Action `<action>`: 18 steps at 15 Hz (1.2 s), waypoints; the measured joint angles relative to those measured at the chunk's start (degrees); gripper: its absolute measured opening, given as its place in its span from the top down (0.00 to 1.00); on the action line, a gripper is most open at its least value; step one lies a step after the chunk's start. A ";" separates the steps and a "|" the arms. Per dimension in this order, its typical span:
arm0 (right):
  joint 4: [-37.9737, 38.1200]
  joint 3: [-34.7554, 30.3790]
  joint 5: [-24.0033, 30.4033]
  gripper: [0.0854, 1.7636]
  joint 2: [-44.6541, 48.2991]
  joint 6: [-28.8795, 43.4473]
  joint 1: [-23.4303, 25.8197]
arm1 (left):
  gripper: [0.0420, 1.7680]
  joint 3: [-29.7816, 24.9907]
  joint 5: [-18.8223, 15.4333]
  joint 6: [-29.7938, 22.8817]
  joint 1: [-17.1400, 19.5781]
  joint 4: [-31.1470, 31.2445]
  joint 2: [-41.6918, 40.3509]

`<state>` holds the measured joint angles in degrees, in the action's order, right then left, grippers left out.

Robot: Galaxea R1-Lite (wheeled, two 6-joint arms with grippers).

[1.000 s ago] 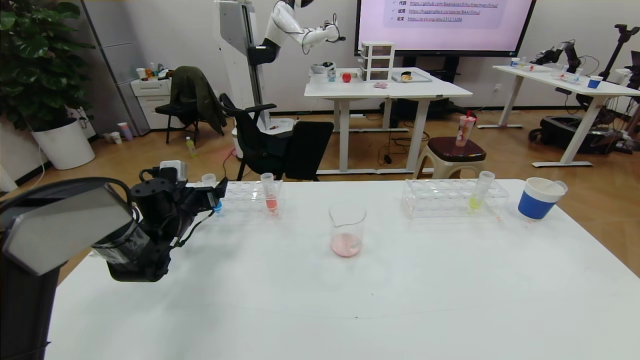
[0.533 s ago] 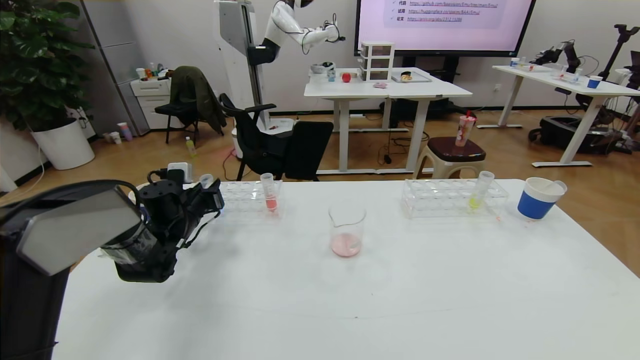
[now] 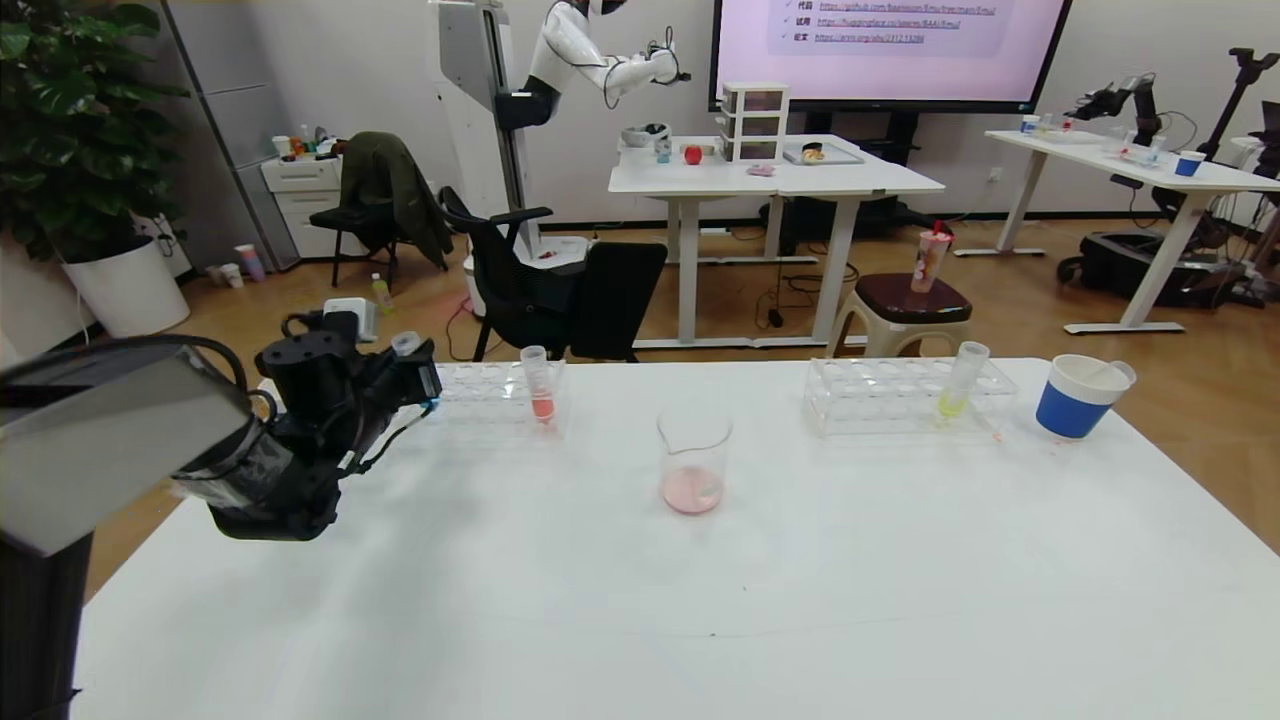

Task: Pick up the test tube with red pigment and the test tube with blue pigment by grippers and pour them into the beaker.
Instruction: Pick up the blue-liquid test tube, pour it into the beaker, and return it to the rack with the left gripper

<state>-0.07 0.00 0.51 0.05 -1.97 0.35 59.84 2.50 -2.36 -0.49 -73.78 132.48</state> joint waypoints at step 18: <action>0.00 0.00 0.00 0.02 -0.02 0.00 0.00 | 0.73 8.55 -0.68 7.88 -16.85 16.26 -14.79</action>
<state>-0.07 0.00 0.51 0.02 -1.97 0.35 68.39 1.82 5.51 -17.34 -57.52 117.69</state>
